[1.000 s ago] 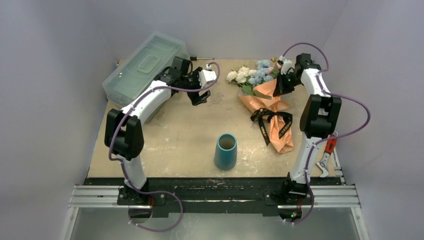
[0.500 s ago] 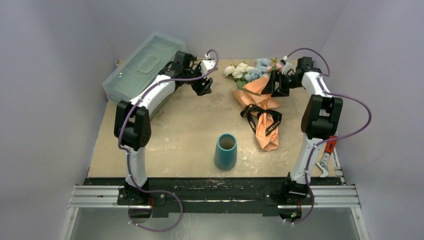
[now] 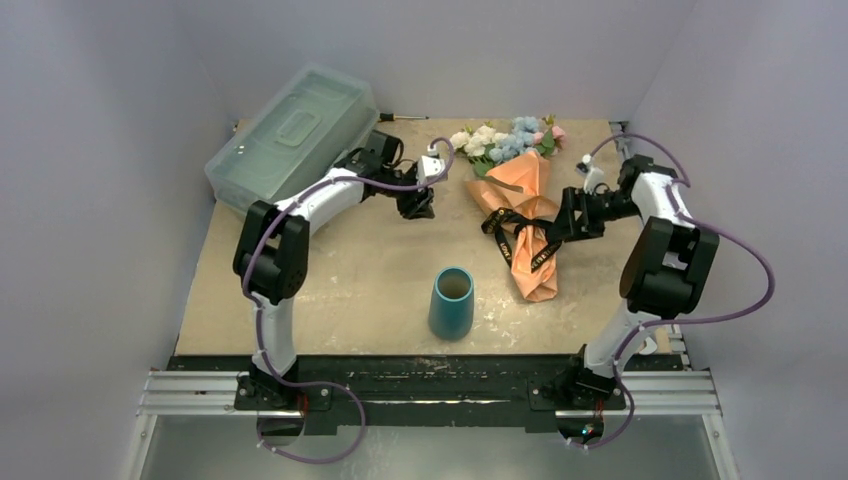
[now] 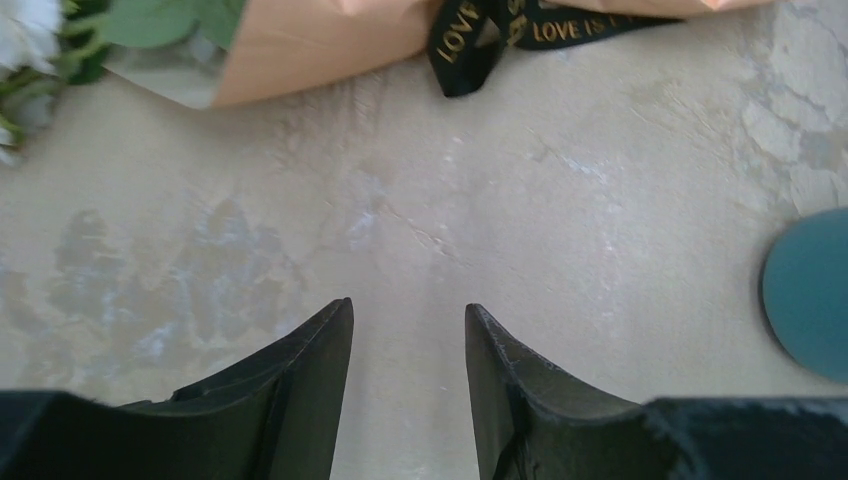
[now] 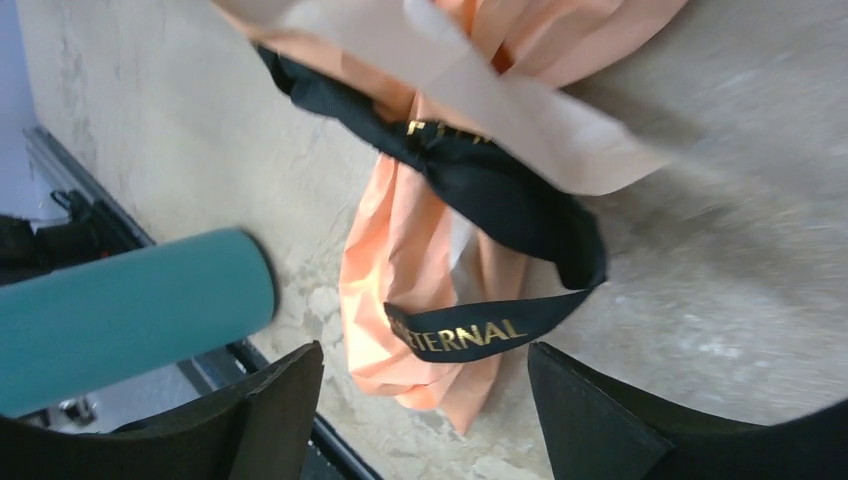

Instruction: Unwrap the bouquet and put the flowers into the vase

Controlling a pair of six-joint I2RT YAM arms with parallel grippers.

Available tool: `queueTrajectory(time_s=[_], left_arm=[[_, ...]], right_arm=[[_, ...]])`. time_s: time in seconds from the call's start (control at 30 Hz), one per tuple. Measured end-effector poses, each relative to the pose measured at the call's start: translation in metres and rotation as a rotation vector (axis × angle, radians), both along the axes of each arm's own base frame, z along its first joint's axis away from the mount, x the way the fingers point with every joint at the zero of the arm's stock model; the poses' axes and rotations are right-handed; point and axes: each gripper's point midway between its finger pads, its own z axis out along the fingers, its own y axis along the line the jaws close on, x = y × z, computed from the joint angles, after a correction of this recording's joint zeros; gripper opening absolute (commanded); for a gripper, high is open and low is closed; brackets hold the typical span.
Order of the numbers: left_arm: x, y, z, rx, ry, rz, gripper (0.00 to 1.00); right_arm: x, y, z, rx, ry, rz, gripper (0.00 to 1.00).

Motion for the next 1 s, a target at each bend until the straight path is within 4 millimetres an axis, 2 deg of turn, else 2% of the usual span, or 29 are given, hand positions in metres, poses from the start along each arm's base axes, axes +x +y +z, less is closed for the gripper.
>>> queueTrajectory(time_s=[0.1,0.2,0.3,0.47,0.57,0.73,0.9,1.0], left_arm=[[-0.021,0.004,-0.029,0.019,0.048,-0.043,0.38],[-0.034,0.007,-0.04,0.025,0.066,-0.075,0.35],[-0.04,0.007,-0.037,0.017,0.041,-0.111,0.32],[-0.043,0.003,-0.029,0.003,-0.007,-0.159,0.29],[-0.043,-0.004,-0.028,0.001,-0.023,-0.19,0.27],[-0.034,-0.03,-0.023,-0.033,-0.068,-0.24,0.25],[-0.039,-0.049,-0.03,-0.035,-0.092,-0.305,0.23],[-0.046,-0.064,-0.028,-0.043,-0.137,-0.367,0.23]], right_arm=[[-0.016,0.015,-0.016,0.024,0.056,0.032,0.65],[-0.023,0.032,-0.023,0.043,0.071,0.071,0.6],[-0.02,0.053,-0.023,0.059,0.048,0.129,0.58],[-0.009,0.09,-0.028,0.119,0.042,0.197,0.49],[0.002,0.098,-0.029,0.157,0.048,0.198,0.49],[0.007,0.089,-0.016,0.174,0.021,0.201,0.51],[0.001,0.057,0.003,0.17,0.01,0.141,0.53],[0.004,0.035,0.007,0.121,-0.007,0.088,0.53]])
